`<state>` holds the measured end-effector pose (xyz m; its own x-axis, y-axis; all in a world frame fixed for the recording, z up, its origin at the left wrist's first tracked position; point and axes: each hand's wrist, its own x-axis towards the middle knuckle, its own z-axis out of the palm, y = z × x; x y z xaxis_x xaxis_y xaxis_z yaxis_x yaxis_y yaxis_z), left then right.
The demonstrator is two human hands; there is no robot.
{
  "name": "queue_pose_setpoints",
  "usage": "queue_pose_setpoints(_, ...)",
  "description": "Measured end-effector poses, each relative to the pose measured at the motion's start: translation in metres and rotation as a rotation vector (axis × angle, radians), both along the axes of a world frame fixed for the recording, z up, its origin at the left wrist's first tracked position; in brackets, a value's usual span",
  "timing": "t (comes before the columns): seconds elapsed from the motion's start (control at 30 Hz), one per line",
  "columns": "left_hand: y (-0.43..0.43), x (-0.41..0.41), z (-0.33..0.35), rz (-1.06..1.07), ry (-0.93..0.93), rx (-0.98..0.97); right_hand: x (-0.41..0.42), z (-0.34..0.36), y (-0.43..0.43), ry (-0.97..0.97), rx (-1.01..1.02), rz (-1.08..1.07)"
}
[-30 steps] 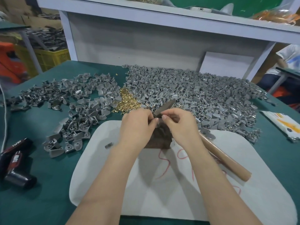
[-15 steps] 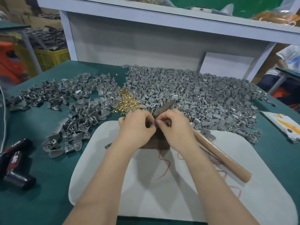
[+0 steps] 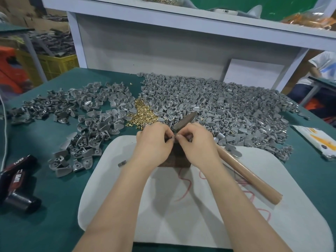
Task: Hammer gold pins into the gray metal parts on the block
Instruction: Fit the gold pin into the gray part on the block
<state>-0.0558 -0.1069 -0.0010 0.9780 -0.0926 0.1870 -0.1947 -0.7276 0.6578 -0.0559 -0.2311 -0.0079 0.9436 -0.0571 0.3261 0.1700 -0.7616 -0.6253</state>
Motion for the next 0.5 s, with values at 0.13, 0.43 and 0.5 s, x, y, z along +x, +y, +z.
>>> queue_pose_setpoints(0.13,-0.001,0.001,0.000,-0.005,-0.004,0.013,0.000,0.009,0.003,0.050,-0.153,-0.016)
queue_pose_setpoints(0.43,-0.001,0.003,0.000,-0.025,-0.035,0.038,0.004,0.026,0.011,0.115,-0.418,0.022)
queue_pose_setpoints(0.5,-0.001,0.003,0.000,-0.015,-0.033,0.032,0.005,0.023,0.011,0.091,-0.424,0.022)
